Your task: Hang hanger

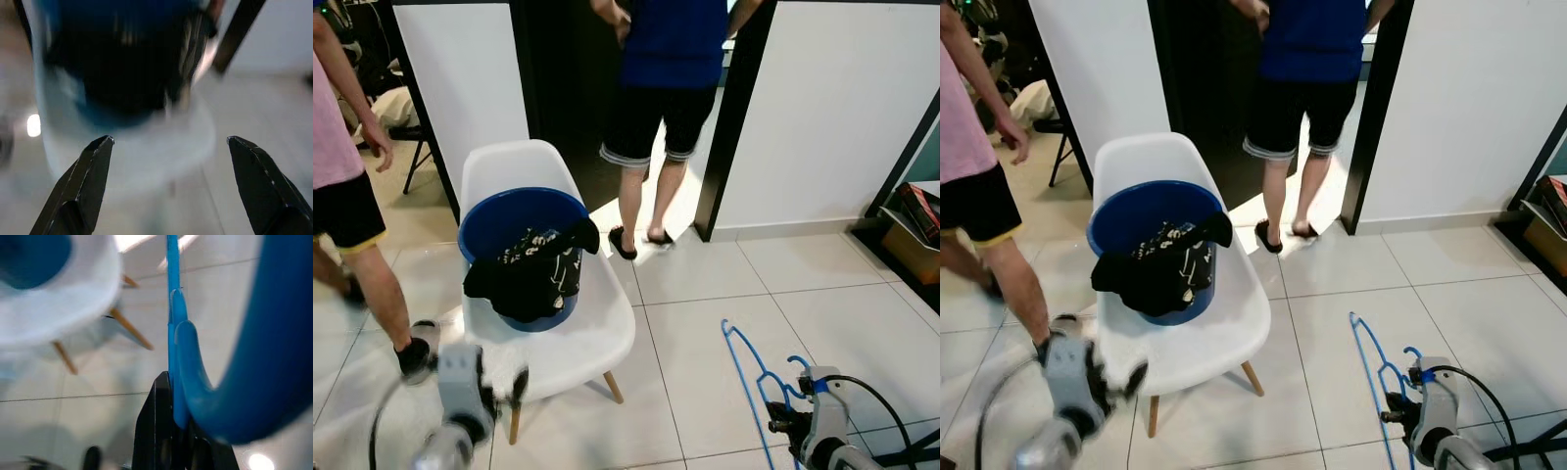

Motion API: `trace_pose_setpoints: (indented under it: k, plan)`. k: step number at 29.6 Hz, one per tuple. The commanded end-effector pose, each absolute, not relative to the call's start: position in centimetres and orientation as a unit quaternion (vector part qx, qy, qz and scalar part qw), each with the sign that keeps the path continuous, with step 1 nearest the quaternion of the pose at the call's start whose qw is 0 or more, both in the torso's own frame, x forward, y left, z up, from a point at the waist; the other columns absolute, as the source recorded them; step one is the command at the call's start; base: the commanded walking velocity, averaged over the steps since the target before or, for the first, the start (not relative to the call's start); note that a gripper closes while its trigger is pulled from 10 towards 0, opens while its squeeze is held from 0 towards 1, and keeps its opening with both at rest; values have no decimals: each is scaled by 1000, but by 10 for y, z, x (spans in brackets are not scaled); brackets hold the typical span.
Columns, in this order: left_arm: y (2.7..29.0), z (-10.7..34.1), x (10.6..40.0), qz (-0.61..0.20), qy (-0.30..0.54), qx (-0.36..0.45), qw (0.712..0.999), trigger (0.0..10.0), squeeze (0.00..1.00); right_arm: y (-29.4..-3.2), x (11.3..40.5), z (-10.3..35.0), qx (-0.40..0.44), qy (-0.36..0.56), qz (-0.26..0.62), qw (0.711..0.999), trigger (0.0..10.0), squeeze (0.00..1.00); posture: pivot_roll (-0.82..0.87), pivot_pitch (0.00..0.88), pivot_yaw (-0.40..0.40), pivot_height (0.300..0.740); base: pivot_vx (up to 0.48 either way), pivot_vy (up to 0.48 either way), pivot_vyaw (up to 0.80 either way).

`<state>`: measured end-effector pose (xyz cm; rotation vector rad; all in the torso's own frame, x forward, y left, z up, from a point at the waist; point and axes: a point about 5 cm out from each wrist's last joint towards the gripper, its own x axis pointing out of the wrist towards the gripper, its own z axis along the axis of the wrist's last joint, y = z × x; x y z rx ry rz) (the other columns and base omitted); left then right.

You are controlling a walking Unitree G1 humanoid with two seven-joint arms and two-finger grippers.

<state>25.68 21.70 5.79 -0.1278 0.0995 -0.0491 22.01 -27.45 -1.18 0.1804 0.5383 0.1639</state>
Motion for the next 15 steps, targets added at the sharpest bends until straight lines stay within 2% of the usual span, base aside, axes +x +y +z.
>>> trace_pose_setpoints:
  k: [1, 2, 4, 7, 15]
  plan:
    - [223, 87, 268, -29, 2, -50, 998, 10000, 0, -273, 225, -5, 143, 235, 90, 957, 10000, 0, -4, 0, -37, 740, 356, 0, 0]
    - [223, 87, 268, -29, 2, -50, 998, 10000, 0, -273, 225, -5, 143, 235, 90, 957, 10000, 0, -4, 0, -37, 740, 356, 0, 0]
    - [221, 119, 281, -43, -49, -42, 997, 10000, 0, -271, 234, 3, 163, 210, 93, 960, 10000, 0, -7, 0, -29, 740, 368, 0, 0]
    - [212, 144, 289, -69, -87, -37, 993, 10000, 0, -274, 242, 8, 164, 200, 75, 963, 10000, 0, -7, 0, -29, 740, 377, 0, 0]
    - [194, 155, 291, -109, -100, -27, 989, 10000, 0, -274, 243, 5, 153, 215, 56, 963, 10000, 0, -6, 0, -29, 740, 381, 0, -68]
